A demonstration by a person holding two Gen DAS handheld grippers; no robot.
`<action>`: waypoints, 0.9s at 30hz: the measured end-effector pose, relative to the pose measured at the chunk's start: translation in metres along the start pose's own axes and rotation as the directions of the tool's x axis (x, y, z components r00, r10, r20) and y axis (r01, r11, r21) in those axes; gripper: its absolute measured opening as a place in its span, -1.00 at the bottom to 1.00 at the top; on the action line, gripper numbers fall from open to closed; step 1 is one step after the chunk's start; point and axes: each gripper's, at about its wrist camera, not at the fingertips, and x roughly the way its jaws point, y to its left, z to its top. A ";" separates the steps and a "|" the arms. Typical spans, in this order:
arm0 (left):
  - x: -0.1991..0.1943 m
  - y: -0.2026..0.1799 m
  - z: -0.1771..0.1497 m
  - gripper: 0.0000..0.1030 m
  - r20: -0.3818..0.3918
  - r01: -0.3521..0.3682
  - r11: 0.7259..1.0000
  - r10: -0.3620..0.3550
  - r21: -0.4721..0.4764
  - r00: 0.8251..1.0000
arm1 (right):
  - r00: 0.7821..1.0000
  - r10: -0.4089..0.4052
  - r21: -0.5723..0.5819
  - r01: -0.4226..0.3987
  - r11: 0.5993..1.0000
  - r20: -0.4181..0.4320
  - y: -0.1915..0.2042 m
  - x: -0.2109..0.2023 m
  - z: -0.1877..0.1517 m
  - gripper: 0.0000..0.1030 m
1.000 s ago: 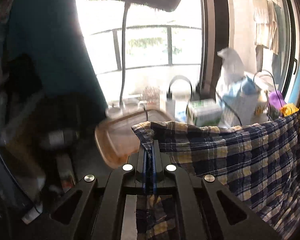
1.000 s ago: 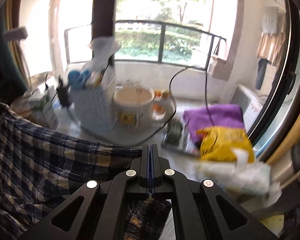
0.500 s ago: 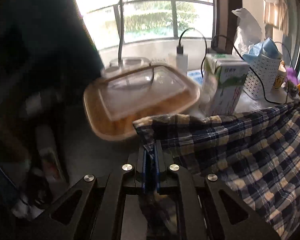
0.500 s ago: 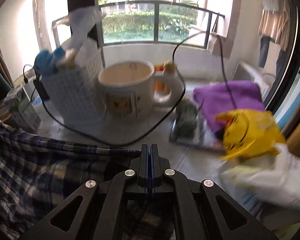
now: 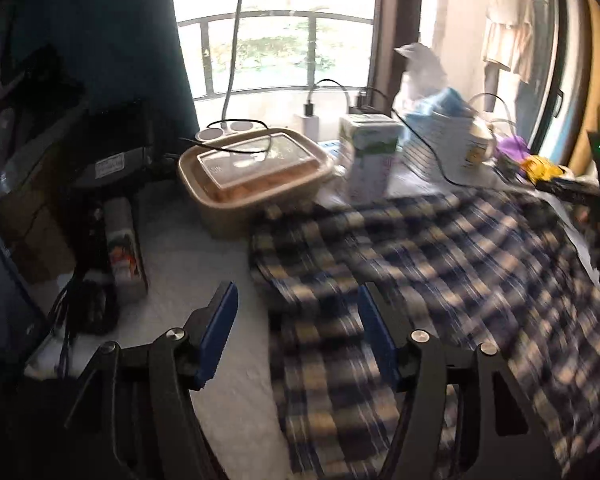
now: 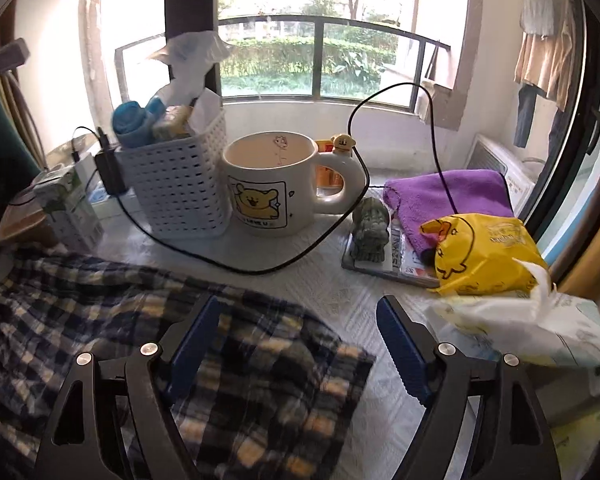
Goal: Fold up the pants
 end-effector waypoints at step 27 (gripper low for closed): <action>-0.007 -0.023 -0.101 0.21 -0.136 0.071 0.997 -0.073 -0.019 0.988 | 0.992 0.051 -0.031 -0.055 0.998 -0.113 0.001 -0.052 -0.110 0.60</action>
